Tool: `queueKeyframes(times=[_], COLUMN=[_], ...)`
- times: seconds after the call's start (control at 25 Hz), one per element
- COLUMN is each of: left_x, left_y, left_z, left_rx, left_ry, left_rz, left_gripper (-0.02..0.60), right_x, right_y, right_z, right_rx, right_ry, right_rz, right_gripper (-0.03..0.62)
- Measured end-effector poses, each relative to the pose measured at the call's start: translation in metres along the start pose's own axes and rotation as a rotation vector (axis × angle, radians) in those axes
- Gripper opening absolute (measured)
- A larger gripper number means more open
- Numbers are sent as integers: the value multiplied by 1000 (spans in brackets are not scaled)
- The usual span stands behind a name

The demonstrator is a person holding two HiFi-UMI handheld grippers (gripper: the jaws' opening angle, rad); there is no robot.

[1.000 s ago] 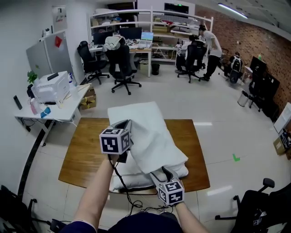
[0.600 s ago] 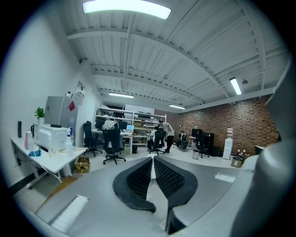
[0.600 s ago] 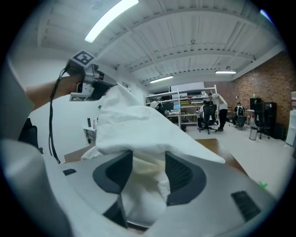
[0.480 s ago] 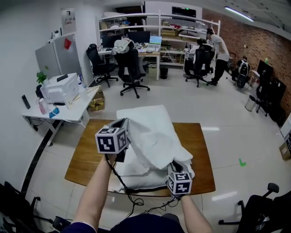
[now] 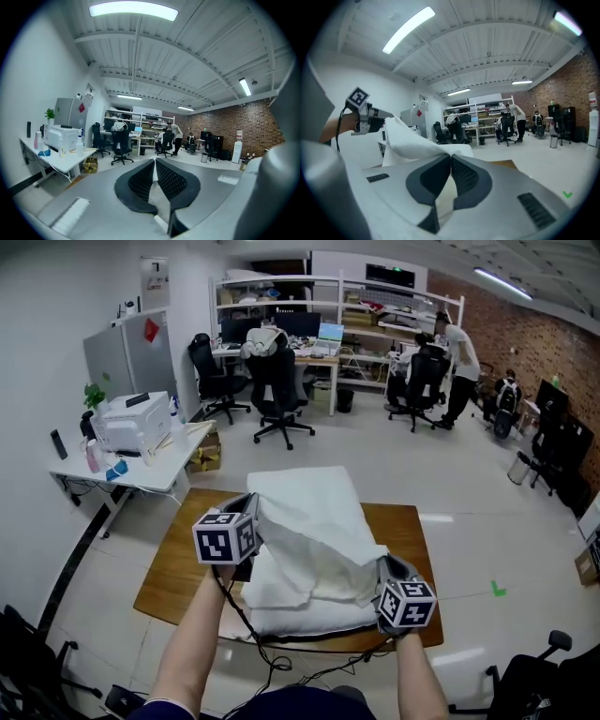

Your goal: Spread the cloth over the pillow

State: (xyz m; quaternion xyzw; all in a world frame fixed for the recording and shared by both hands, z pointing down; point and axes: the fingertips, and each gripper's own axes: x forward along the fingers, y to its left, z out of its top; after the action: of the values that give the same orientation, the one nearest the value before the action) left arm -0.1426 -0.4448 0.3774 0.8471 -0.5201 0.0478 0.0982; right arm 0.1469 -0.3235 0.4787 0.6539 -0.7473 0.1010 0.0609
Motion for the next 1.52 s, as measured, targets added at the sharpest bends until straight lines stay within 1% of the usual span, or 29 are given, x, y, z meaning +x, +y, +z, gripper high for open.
queueKeyframes(times=[0.12,0.2,0.32,0.44,0.56,0.76,0.88,0.96,1.16,1.36,1.52], left_x=[-2,-7,-16,-31,-47,-81,-101,-113,-152,-189,-209], left_y=[0,-4,-15,-29,-44,-63,-74,-81,-104,-122,-126], left_z=[9,22,51,84,111,149,177,194,237,278,293], left_rx=[-20,-35,-40,-21,8,34,31,44,76,108,113], left_ry=[-33,-70,-143,-216,-261,-318,-358,-374,-433,-492,-516], left_rz=[-15,-33,-52,-46,-29,11,29,55,102,147,169], left_gripper=[15,15,15,15,14,14,15,15,14,14,14], right_x=[-6,-11,-17,-25,-34,-51,-64,-73,-99,-125,-143], right_y=[-18,-27,-36,-42,-49,-50,-49,-49,-45,-36,-25], right_z=[40,68,113,156,189,229,257,276,318,357,386], right_rx=[-46,-88,-139,-180,-202,-218,-265,-293,-321,-323,-311], right_ry=[-49,-86,-148,-208,-257,-311,-345,-371,-427,-471,-502], right_rz=[-11,-20,-34,-35,-25,13,20,22,46,73,97], right_gripper=[20,20,20,20,20,20,20,20,20,20,20])
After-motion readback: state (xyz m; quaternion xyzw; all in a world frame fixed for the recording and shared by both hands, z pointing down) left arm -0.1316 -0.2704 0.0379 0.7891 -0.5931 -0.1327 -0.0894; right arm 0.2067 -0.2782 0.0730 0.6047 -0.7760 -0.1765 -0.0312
